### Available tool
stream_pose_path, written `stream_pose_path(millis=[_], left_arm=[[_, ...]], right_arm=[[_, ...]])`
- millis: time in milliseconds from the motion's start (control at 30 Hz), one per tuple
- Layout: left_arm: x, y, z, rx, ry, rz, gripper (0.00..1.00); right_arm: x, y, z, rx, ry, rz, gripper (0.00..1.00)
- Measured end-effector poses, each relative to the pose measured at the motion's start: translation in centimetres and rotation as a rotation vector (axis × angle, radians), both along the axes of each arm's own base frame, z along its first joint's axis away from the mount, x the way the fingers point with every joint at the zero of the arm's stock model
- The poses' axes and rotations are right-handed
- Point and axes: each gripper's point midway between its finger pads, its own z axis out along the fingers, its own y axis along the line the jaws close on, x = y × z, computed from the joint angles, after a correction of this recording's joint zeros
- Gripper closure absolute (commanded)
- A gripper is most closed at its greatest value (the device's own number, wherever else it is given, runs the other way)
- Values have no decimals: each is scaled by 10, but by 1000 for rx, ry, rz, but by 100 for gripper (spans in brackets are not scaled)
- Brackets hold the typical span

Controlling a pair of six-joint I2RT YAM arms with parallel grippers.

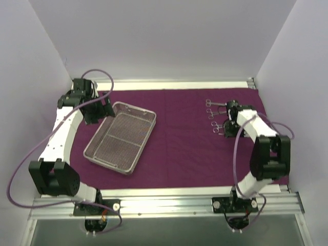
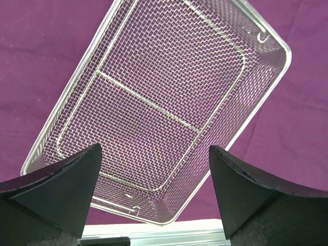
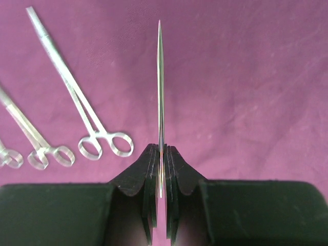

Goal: Open and lay out the surgical kit
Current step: Place the medical item in the surgical kit.

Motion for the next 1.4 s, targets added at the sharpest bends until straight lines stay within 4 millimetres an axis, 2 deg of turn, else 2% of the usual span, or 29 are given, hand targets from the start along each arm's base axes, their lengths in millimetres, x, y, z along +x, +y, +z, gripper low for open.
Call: stream_pose_path(millis=[267, 533, 767, 833, 1067, 1167, 1400], left_arm=[[3, 2, -8, 14, 37, 2, 6], [9, 3, -8, 22, 45, 2, 6], [16, 3, -10, 24, 54, -1, 6], [16, 3, -12, 24, 60, -2, 6], [18, 2, -16, 24, 70, -4, 6], [18, 2, -16, 25, 72, -4, 6], [18, 1, -16, 19, 71, -15, 6]], right_arm=[[13, -2, -31, -17, 103, 21, 100], [27, -4, -41, -38, 135, 66, 100], [27, -7, -46, -41, 169, 95, 100], [26, -8, -47, -41, 171, 99, 96], [16, -7, -54, -36, 199, 110, 96], [16, -7, -55, -35, 198, 111, 92], [16, -6, -55, -31, 200, 122, 75]])
